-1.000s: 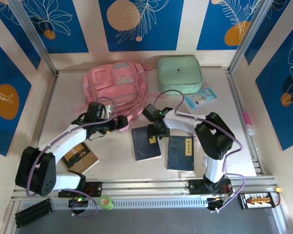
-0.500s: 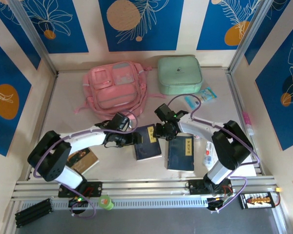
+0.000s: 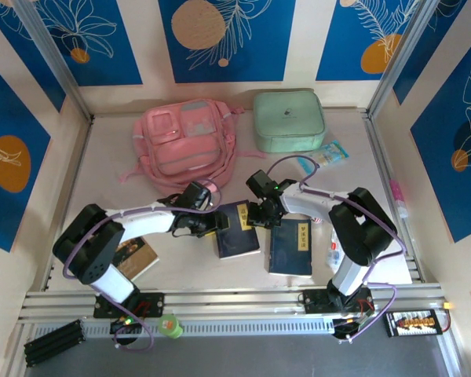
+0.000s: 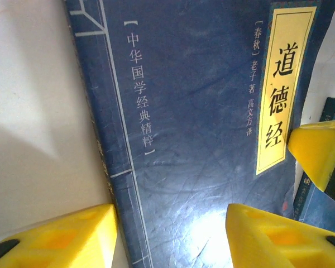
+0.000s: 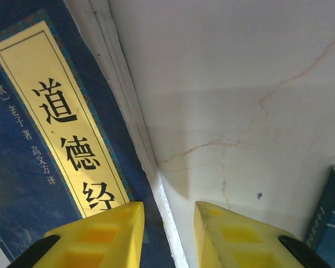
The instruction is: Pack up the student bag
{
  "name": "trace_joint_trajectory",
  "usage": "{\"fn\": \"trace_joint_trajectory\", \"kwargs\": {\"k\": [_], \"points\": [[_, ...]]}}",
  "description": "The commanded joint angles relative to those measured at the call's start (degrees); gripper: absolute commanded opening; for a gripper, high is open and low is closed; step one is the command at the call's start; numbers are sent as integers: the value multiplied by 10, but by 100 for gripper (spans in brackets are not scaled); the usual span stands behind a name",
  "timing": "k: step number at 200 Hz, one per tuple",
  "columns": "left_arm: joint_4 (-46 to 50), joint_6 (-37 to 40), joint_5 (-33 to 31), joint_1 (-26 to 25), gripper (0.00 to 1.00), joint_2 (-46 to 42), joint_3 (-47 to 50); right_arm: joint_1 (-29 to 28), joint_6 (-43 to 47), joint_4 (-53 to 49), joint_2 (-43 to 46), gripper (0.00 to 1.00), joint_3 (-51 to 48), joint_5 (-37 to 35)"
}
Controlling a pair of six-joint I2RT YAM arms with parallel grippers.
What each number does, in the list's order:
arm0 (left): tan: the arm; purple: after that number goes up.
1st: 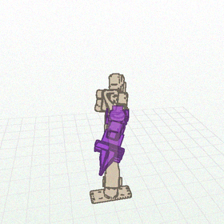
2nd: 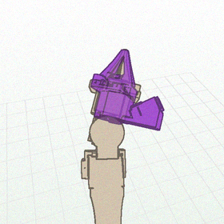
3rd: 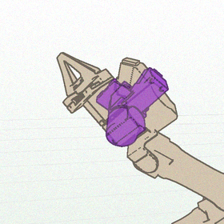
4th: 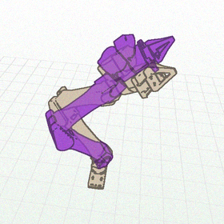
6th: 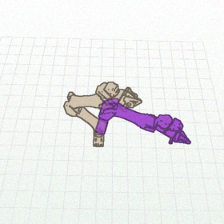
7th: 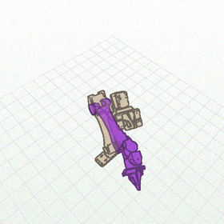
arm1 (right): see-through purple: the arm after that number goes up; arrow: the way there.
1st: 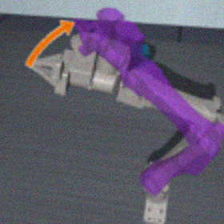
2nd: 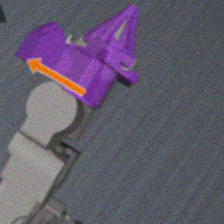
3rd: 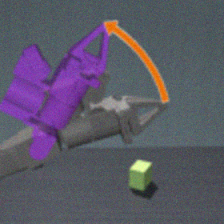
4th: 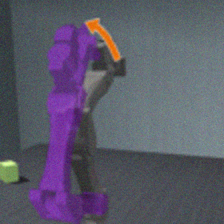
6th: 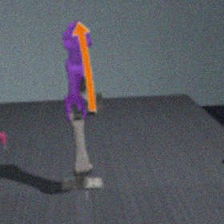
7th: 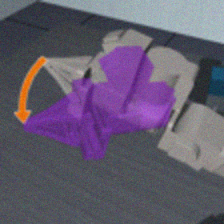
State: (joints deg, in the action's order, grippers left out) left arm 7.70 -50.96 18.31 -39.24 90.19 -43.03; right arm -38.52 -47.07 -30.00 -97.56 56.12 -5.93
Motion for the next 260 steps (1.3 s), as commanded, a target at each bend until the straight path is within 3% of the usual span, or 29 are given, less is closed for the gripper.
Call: {"fn": "trace_joint_trajectory", "kwargs": {"k": [1, 67, 157, 260], "points": [[-6, -12, -10, -4, 55, 4, 9, 3, -6, -14, -19, 30, -8, -1], [-45, -28, 15, -4, 62, 27, 11, 3, -2, -15, -30, 26, -11, -8], [-178, -34, 128, 0, 50, -6, 30, 5, 3, -12, -37, 23, -5, -19], [-261, -56, 148, -1, 43, -11, 39, -3, -16, -48, -64, 16, 15, -64]]}}
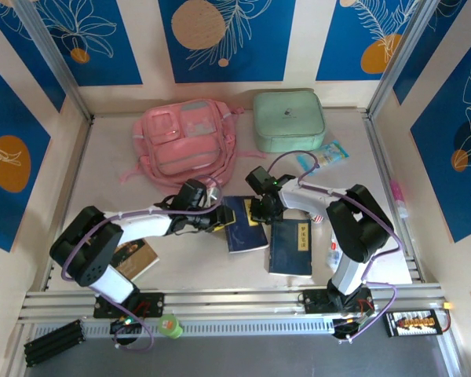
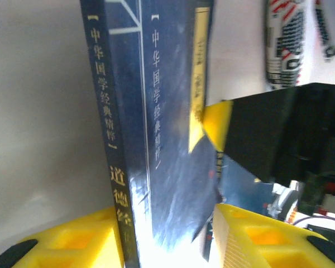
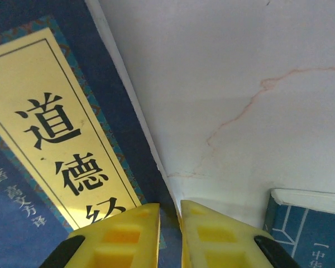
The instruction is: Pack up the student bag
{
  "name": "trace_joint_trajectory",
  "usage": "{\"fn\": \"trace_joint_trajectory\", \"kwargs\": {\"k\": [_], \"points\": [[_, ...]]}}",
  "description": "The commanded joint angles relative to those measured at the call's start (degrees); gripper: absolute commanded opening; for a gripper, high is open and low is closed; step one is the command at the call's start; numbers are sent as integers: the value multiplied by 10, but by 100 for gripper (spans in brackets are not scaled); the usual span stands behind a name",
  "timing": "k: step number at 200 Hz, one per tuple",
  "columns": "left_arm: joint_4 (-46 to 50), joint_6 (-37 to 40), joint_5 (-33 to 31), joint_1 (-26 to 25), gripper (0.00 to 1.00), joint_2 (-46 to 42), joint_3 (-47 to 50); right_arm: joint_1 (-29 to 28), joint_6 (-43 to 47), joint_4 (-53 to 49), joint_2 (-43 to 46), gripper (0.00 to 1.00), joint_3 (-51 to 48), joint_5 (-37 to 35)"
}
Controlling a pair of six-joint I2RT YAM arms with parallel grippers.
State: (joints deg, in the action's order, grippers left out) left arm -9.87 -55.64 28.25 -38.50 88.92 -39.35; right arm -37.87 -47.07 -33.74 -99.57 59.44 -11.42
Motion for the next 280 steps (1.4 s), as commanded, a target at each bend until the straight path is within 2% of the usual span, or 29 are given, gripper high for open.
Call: {"fn": "trace_joint_trajectory", "kwargs": {"k": [1, 25, 63, 102, 123, 130, 148, 165, 201, 215, 239, 280], "points": [[-86, -9, 49, -8, 43, 2, 3, -10, -16, -10, -44, 16, -18, -9], [-103, -5, 55, -10, 42, 11, 4, -11, -19, -11, -49, 15, -18, -11], [-82, 2, 32, -9, 36, 12, 5, -12, -21, -8, -44, 15, -23, -15], [-56, 9, 7, -8, 16, 1, 0, -12, -15, 8, -4, 16, -33, -20], [-27, 23, -14, -7, 0, -20, -10, -8, -9, 17, 49, 19, -37, -37], [-15, 28, -22, -5, 0, -27, -15, -7, -3, 25, 71, 21, -40, -38], [-1, 34, -33, 3, 0, -50, -27, 4, 7, 49, 129, 29, -52, -36], [-1, 38, -47, 14, 0, -71, -39, 22, 6, 80, 184, 43, -69, -20], [-29, 19, -100, 45, 0, -107, -72, 81, -21, 211, 270, 69, -128, 115], [-36, -9, -133, 58, 0, -117, -85, 98, -39, 256, 282, 74, -136, 172], [-55, -66, -163, 83, 0, -122, -105, 112, -107, 332, 296, 81, -153, 228], [-131, -174, -191, 100, 0, -121, -109, 125, -276, 532, 265, 95, -197, 303]]}}
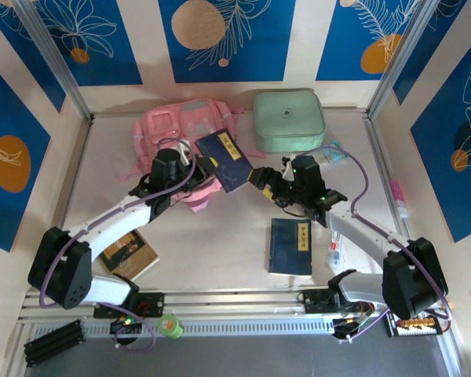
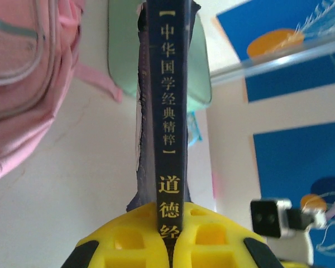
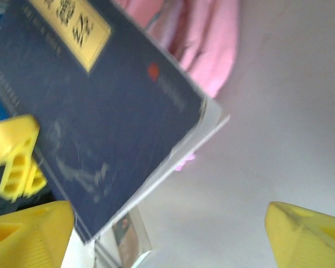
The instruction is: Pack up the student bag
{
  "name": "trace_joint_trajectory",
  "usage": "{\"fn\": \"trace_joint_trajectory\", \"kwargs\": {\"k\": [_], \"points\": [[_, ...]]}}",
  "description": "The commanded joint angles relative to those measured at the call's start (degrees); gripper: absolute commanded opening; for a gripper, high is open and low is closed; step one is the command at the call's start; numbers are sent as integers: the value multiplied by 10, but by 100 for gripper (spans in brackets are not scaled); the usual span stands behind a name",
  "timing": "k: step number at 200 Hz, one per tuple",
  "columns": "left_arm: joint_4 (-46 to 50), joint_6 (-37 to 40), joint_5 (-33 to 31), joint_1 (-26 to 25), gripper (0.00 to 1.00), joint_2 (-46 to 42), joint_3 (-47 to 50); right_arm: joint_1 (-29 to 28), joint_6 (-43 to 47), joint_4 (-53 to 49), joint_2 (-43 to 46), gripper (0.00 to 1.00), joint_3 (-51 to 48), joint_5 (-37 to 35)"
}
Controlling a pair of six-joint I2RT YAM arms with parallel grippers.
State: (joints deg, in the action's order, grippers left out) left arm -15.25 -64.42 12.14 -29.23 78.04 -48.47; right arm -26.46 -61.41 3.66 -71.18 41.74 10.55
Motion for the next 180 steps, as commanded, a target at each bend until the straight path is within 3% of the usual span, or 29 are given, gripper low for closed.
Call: {"fn": "trace_joint_trajectory", "kwargs": {"k": [1, 25, 56, 95, 137, 180], "points": [[-79, -87, -30, 7, 0, -12, -17, 12, -140, 168, -21, 95, -20, 85], [-141, -151, -34, 7, 0, -6, -11, 10, -251, 313, -66, 98, -19, 103], [-208, -206, -41, 5, 0, 13, -10, -9, -289, 336, -113, 99, 30, 89], [-226, -228, -46, 6, 0, 25, -11, -12, -316, 412, -151, 95, 52, 47], [-253, -241, -44, 6, 0, 18, 1, -16, -327, 405, -174, 70, 84, 38], [-190, -209, -63, 4, 0, -32, 16, -38, -310, 403, -172, 39, 92, -29]]}}
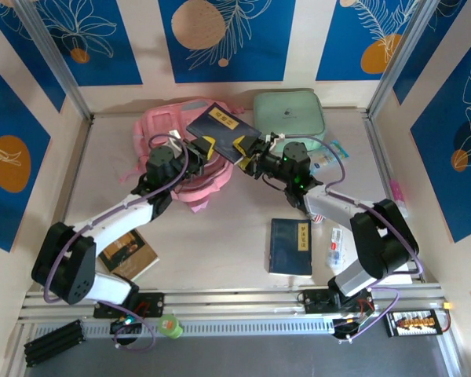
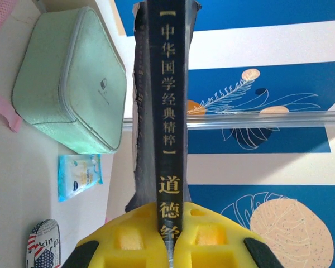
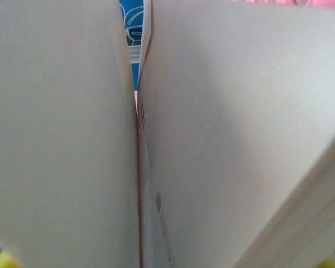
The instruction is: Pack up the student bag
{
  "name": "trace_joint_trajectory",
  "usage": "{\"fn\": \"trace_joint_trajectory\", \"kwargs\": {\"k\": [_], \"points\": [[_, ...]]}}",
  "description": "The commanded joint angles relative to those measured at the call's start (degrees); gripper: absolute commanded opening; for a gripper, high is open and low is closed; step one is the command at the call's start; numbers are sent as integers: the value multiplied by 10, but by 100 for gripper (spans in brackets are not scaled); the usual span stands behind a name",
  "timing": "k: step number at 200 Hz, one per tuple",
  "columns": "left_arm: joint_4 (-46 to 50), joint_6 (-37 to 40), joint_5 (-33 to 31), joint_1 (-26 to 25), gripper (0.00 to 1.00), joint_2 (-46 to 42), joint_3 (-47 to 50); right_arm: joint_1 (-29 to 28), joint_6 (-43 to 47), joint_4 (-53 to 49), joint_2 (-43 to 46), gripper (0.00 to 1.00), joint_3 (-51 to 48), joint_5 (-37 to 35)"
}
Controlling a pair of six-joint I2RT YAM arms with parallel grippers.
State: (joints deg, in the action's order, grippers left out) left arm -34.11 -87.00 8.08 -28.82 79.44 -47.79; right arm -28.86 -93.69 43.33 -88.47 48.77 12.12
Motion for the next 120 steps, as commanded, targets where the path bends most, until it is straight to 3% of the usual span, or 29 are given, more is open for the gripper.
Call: {"fn": "trace_joint_trajectory", "kwargs": {"k": [1, 12, 27, 36, 60, 85, 103, 120], "points": [[-1, 17, -23, 0, 0, -48, 10, -14, 14, 4, 1, 38, 22, -45], [19, 24, -33, 0, 0, -62, 17, -15, 22, -21, 2, 26, 31, -45], [55, 37, -46, 2, 0, -81, 23, -15, 35, -37, -1, 20, 37, -49], [76, 50, -52, 3, 5, -93, 26, -16, 55, -30, -7, 12, 42, -43], [116, 94, -72, 7, 44, -123, 44, -20, 83, -36, -22, 3, 52, -31], [182, 148, -96, 15, 60, -157, 61, -17, 105, -47, -16, 0, 42, -35], [266, 227, -108, 18, 80, -179, 52, -8, 137, -78, -3, 0, 36, -34], [351, 313, -124, 18, 90, -198, 36, 3, 166, -104, 12, 0, 21, -32]]}}
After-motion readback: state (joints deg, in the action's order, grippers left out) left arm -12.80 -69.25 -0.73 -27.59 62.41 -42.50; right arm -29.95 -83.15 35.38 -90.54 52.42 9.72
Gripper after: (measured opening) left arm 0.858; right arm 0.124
